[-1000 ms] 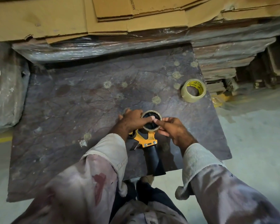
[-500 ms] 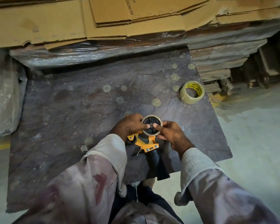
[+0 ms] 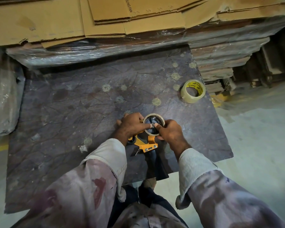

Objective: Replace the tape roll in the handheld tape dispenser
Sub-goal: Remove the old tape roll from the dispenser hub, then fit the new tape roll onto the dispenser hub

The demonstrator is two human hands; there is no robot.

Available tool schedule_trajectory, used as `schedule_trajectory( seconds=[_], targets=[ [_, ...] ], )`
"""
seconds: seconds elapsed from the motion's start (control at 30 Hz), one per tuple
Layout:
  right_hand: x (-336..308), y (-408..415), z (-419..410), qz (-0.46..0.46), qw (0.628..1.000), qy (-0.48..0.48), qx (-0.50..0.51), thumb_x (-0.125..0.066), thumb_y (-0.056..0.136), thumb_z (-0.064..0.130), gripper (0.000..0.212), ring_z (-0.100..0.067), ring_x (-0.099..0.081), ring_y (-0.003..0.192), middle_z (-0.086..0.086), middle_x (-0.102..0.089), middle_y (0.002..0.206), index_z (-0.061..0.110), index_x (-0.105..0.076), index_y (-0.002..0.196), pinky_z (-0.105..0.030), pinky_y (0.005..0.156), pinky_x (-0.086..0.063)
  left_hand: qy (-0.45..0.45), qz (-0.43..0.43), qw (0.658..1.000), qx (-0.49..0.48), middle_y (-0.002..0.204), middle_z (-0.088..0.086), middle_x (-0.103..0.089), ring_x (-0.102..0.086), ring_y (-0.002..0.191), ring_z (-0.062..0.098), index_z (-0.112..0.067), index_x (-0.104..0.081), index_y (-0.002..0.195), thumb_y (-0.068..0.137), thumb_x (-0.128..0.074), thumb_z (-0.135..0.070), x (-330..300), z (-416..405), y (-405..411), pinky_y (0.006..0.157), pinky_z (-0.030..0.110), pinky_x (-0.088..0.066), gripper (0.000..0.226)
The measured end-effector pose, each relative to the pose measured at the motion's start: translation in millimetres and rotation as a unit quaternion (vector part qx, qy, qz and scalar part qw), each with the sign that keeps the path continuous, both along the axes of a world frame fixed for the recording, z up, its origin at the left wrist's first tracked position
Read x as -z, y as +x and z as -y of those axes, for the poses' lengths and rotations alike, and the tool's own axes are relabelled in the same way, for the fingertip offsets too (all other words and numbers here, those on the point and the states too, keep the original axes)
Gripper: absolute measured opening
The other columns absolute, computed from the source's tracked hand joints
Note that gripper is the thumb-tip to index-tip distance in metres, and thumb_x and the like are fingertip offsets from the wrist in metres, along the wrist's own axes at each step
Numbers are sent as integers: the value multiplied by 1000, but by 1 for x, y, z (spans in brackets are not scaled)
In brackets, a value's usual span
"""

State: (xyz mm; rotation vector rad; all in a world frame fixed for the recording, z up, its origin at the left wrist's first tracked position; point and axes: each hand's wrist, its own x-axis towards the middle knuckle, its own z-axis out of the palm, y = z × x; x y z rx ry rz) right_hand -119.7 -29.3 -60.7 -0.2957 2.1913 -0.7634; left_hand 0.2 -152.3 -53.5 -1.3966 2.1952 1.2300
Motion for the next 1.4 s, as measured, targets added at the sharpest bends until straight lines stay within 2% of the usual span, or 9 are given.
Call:
schedule_trajectory(
  seconds=[0.27, 0.37, 0.47, 0.63, 0.73, 0.8, 0.93, 1.1, 1.4],
  targets=[
    [-29, 1, 6, -52, 998, 9, -18, -80, 80, 23, 29, -14, -64, 68, -2, -64, 84, 22, -53, 90, -29, 49, -56, -102, 23, 994, 10, 101, -8, -65, -46, 121, 19, -33, -55, 92, 78, -67, -60, -20, -11, -4, 98, 48, -24, 33],
    [-42, -4, 3, 50, 996, -62, 45, -81, 80, 20, 33, -19, -70, 77, -7, -67, 93, 16, -54, 98, -31, 48, -58, -92, 4, 996, -10, 101, -12, -63, -41, 117, 16, -34, -56, 92, 77, -69, -61, -38, -11, -4, 104, 52, -24, 34],
    [-63, -15, -7, 200, 966, -140, 78, -78, 86, 20, 40, -21, -74, 79, -14, -72, 103, 12, -51, 114, -30, 55, -59, -15, -153, 987, -33, 105, -16, -67, -57, 109, 9, -35, -60, 99, 67, -75, -68, -52, -6, 7, 102, 49, -46, 48],
    [-94, -35, -22, 280, 935, -216, 34, -74, 90, 14, 51, -24, -76, 93, -9, -68, 118, 16, -49, 134, -44, 83, -63, 92, -318, 942, -56, 118, -6, -70, -67, 109, 9, -26, -66, 117, 77, -86, -27, -82, -8, 20, 90, 28, -58, 45],
    [-105, -41, -30, 216, 937, -263, -86, -80, 82, 2, 71, -25, -71, 106, -2, -56, 132, 27, -45, 139, -46, 85, -62, 106, -353, 923, -109, 116, 0, -72, -70, 108, 20, -25, -69, 112, 80, -84, -28, -82, -7, 10, 85, 35, -59, 36],
    [-107, -44, -31, 154, 939, -271, -145, -79, 80, -6, 56, -19, -75, 94, 3, -60, 128, 17, -55, 126, -42, 82, -63, 111, -352, 920, -132, 113, 1, -74, -70, 108, 23, -28, -71, 109, 81, -82, -37, -78, -4, -2, 89, 39, -59, 31],
    [-89, -63, -19, -2, 972, -209, -111, -85, 78, 19, 22, -18, -74, 74, -6, -75, 102, 24, -69, 92, -45, 75, -62, 109, -343, 917, -173, 134, 0, -64, -59, 126, 18, -37, -63, 122, 77, -79, -53, -73, -6, -32, 103, 41, -51, 50],
    [-68, -87, 20, -167, 976, -102, -93, -82, 77, 31, 23, -25, -73, 86, -8, -79, 93, 22, -76, 96, -28, 76, -52, -11, -249, 952, -175, 151, 3, -44, -46, 137, 20, -25, -47, 139, 85, -77, -41, -60, -19, -40, 98, 33, -45, 63],
    [-7, -108, 70, -145, 977, -25, -153, -70, 82, 24, 36, -36, -60, 117, -18, -67, 122, 11, -74, 115, -36, 99, -47, -31, -221, 956, -191, 130, -1, -59, -59, 117, 19, -19, -55, 123, 92, -70, -18, -28, -35, -20, 95, 40, -53, 35]
  ],
)
